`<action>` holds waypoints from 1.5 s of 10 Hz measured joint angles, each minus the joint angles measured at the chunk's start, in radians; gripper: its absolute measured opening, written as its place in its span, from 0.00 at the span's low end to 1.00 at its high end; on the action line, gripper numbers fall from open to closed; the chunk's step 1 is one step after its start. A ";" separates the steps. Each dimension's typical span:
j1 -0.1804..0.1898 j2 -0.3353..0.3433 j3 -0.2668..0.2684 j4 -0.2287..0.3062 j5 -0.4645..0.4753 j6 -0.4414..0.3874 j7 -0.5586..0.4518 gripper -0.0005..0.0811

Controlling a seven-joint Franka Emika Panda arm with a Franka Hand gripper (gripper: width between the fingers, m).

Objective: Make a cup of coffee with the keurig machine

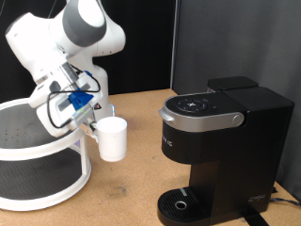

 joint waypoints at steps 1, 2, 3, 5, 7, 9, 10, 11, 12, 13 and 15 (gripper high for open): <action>0.032 0.044 -0.006 0.005 0.062 0.024 -0.042 0.09; 0.061 0.089 -0.006 0.013 0.120 0.047 -0.080 0.09; 0.089 0.136 -0.006 0.023 0.186 0.065 -0.124 0.09; 0.134 0.229 0.001 0.054 0.327 0.087 -0.214 0.09; 0.159 0.306 0.024 0.091 0.461 0.092 -0.285 0.09; 0.174 0.361 0.056 0.123 0.567 0.092 -0.353 0.09; 0.178 0.382 0.073 0.137 0.602 0.092 -0.372 0.09; 0.183 0.399 0.090 0.148 0.626 0.092 -0.379 0.09; 0.188 0.414 0.107 0.158 0.653 0.092 -0.389 0.09; 0.193 0.427 0.126 0.169 0.689 0.092 -0.409 0.09; 0.202 0.446 0.163 0.186 0.762 0.097 -0.448 0.09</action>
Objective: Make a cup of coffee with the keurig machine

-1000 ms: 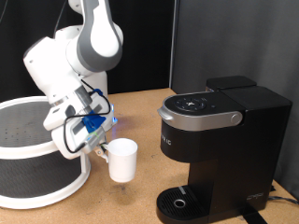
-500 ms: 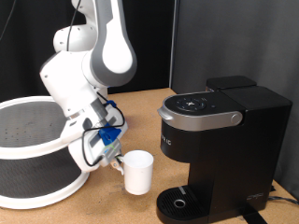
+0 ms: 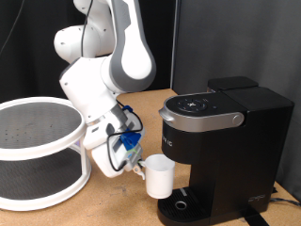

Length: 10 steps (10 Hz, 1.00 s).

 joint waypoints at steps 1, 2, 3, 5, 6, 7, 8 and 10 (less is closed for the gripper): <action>0.005 0.010 0.019 0.009 0.033 0.007 -0.014 0.09; 0.013 0.018 0.037 0.018 0.064 0.021 -0.023 0.09; 0.021 0.028 0.054 0.028 0.090 0.034 -0.028 0.09; 0.030 0.056 0.087 0.047 0.131 0.054 -0.035 0.09; 0.034 0.073 0.100 0.055 0.154 0.062 -0.044 0.09; 0.037 0.089 0.113 0.064 0.180 0.068 -0.058 0.09; 0.038 0.101 0.121 0.072 0.213 0.070 -0.079 0.09; 0.038 0.105 0.123 0.077 0.236 0.070 -0.093 0.09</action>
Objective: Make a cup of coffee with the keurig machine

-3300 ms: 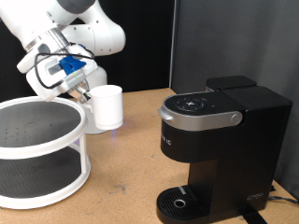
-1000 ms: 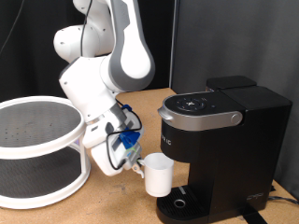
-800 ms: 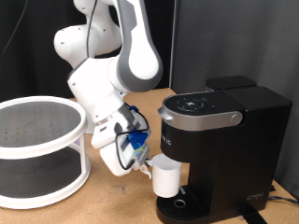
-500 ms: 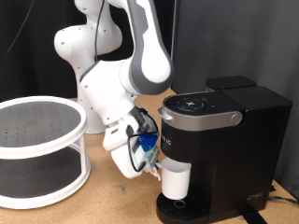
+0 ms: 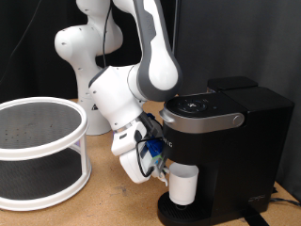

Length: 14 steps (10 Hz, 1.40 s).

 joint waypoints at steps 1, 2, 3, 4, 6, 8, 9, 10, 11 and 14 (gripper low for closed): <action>0.000 0.000 0.000 0.000 0.000 0.000 0.000 0.09; 0.000 0.000 0.000 0.000 0.000 0.000 0.000 0.09; 0.000 0.000 0.000 0.000 0.000 0.000 0.000 0.09; 0.000 0.000 0.000 0.000 0.000 0.000 0.000 0.25; -0.001 0.000 0.000 0.000 0.000 0.000 0.000 0.48; -0.001 -0.003 -0.001 -0.005 -0.001 0.008 0.004 0.64; -0.005 -0.007 -0.004 -0.016 -0.001 0.009 0.004 0.87; -0.012 -0.018 -0.016 -0.038 -0.003 0.008 -0.007 0.96; -0.025 -0.036 -0.031 -0.065 -0.014 -0.005 -0.019 0.96; -0.074 -0.096 -0.086 -0.131 -0.093 -0.043 -0.027 0.99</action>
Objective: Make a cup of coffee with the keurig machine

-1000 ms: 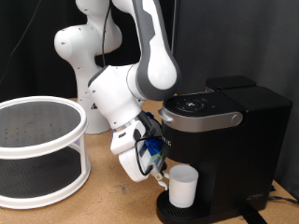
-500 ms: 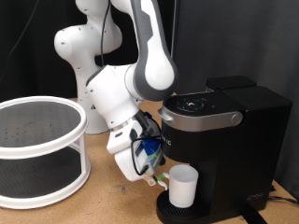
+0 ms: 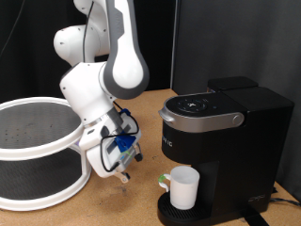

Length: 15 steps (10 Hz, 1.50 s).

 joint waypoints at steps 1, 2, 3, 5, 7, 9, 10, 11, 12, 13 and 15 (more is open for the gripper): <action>-0.015 -0.036 -0.014 -0.023 -0.037 -0.018 0.006 0.99; -0.015 -0.032 -0.011 -0.023 -0.036 -0.015 0.006 0.99; -0.015 -0.032 -0.010 -0.023 -0.036 -0.014 0.006 0.99; -0.021 -0.058 -0.020 -0.026 -0.037 -0.014 0.006 0.99; -0.037 -0.134 -0.036 -0.049 -0.081 -0.018 0.007 0.99; -0.058 -0.221 -0.048 -0.074 -0.148 -0.028 0.045 0.99; -0.069 -0.264 -0.051 -0.083 -0.200 -0.037 0.083 0.99; -0.083 -0.307 -0.052 -0.090 -0.273 -0.049 0.143 0.99; -0.098 -0.349 -0.052 -0.094 -0.349 -0.064 0.210 0.99; -0.113 -0.389 -0.052 -0.096 -0.405 -0.079 0.264 0.99; -0.129 -0.432 -0.052 -0.118 -0.434 -0.091 0.291 0.99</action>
